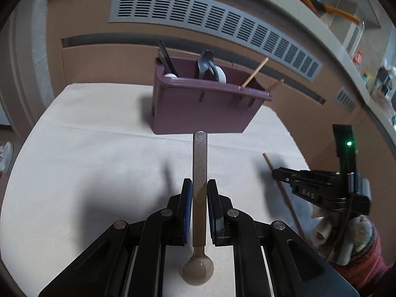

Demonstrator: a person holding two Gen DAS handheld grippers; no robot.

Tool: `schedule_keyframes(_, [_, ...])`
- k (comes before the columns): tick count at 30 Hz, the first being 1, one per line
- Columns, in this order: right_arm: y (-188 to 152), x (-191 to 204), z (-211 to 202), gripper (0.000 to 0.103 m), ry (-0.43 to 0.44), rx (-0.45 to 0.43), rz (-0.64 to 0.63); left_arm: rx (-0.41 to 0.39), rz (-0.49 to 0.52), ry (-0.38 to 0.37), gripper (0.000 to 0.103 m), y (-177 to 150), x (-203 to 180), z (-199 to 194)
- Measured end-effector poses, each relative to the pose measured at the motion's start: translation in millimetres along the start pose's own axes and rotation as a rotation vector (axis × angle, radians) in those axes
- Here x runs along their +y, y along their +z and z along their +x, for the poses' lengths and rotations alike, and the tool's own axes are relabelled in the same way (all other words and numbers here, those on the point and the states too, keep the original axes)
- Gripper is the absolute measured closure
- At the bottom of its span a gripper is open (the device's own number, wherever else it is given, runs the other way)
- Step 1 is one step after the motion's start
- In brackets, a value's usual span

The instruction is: Organize utensils

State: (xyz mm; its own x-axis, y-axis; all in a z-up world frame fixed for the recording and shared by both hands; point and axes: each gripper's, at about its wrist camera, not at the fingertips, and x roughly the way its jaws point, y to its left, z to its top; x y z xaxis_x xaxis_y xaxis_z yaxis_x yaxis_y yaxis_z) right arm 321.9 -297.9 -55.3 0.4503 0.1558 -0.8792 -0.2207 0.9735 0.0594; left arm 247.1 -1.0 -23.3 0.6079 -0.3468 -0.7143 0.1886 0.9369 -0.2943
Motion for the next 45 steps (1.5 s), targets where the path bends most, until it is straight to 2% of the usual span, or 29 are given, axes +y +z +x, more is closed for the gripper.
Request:
schedule_keyframes(4, [-1, -7, 7, 0.091, -0.003, 0.019, 0.031, -0.017, -0.011, -0.011, 0.091, 2, -1, 1])
schedule_keyframes(6, [-4, -9, 5, 0.091, 0.007, -0.003, 0.037, -0.022, -0.015, -0.014, 0.091, -3, 2, -6])
schedule_keyframes(9, [-8, -4, 0, 0.097, -0.002, -0.008, 0.012, -0.029, -0.011, -0.018, 0.091, -4, 0, -13])
schedule_keyframes(13, [-16, 7, -27, 0.097, -0.063, -0.101, -0.015, -0.044, -0.009, -0.016, 0.091, -3, -3, -20])
schedule_keyframes(18, [-21, 14, -70, 0.097, -0.038, -0.217, -0.01, -0.066, 0.001, -0.015, 0.091, -2, -9, -31])
schedule_keyframes(22, [-24, 24, -91, 0.097, -0.047, -0.274, -0.034, -0.066, 0.015, 0.005, 0.091, 0, -12, -33])
schedule_keyframes(29, [-23, 28, -97, 0.097, -0.043, -0.295, -0.051, 0.135, -0.001, 0.075, 0.09, -1, -5, 13])
schedule_keyframes(32, [-25, 30, -97, 0.097, -0.033, -0.296, -0.052, 0.184, 0.017, 0.108, 0.09, -1, -6, 34])
schedule_keyframes(37, [-24, 28, -91, 0.097, -0.026, -0.291, -0.052, 0.257, 0.096, 0.18, 0.087, -1, -15, 62])
schedule_keyframes(39, [-25, 26, -89, 0.097, -0.028, -0.289, -0.05, 0.275, 0.116, 0.212, 0.079, -1, -16, 71])
schedule_keyframes(45, [-25, 22, -79, 0.097, -0.014, -0.268, -0.034, 0.293, 0.152, 0.225, 0.076, 3, -25, 86])
